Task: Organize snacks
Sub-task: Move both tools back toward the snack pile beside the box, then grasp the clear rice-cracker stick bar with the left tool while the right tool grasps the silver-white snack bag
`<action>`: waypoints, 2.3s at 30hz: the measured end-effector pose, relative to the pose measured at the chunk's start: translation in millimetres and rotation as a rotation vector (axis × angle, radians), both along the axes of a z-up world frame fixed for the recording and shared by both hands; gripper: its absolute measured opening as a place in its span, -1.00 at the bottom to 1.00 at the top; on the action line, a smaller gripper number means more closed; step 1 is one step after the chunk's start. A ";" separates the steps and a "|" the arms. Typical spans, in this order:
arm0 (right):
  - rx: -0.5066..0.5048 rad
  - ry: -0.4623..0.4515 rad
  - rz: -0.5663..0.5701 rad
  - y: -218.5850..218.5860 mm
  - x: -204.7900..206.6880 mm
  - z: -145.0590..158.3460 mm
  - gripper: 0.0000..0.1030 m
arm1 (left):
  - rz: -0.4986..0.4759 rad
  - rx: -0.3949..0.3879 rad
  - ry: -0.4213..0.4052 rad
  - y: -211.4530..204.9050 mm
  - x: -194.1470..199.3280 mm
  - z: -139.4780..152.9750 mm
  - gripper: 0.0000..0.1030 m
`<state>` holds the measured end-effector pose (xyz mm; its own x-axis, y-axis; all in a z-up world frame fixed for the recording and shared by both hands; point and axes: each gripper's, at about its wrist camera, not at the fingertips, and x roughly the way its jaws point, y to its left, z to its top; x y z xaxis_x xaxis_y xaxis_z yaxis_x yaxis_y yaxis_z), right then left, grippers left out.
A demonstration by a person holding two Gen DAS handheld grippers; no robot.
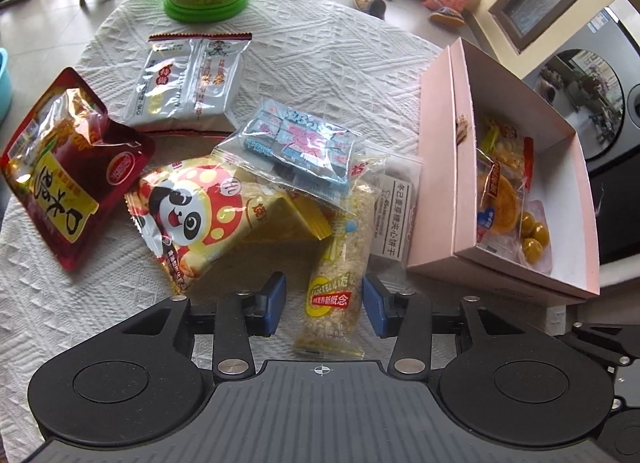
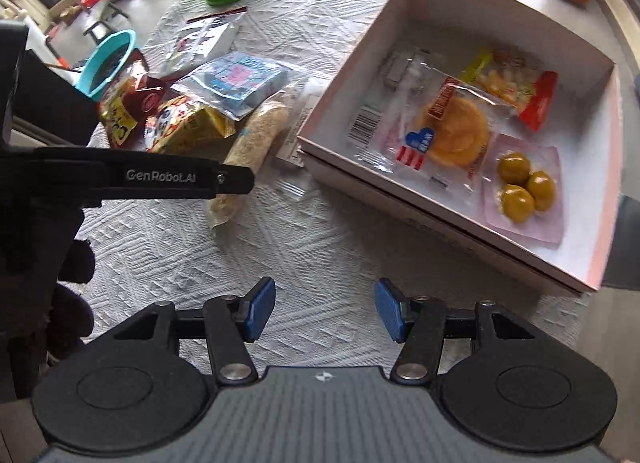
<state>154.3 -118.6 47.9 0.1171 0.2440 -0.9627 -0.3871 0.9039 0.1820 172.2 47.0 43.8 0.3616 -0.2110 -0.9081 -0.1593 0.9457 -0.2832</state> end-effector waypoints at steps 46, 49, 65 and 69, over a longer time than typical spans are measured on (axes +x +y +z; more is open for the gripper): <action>-0.097 -0.328 0.568 297.2 94.2 3.8 0.08 | 0.261 -0.122 0.227 137.1 -118.3 -8.4 -0.34; -0.136 -0.290 0.392 279.6 130.8 -5.5 0.13 | 0.271 -0.125 0.209 136.7 -116.2 -9.9 -0.34; -0.162 -0.277 0.180 228.6 144.8 -25.1 0.46 | 0.231 -0.046 0.211 123.1 -86.2 -6.8 -0.28; -0.028 -0.288 0.161 206.1 145.5 -0.8 0.45 | 0.253 -0.057 0.195 121.4 -82.5 -4.8 -0.28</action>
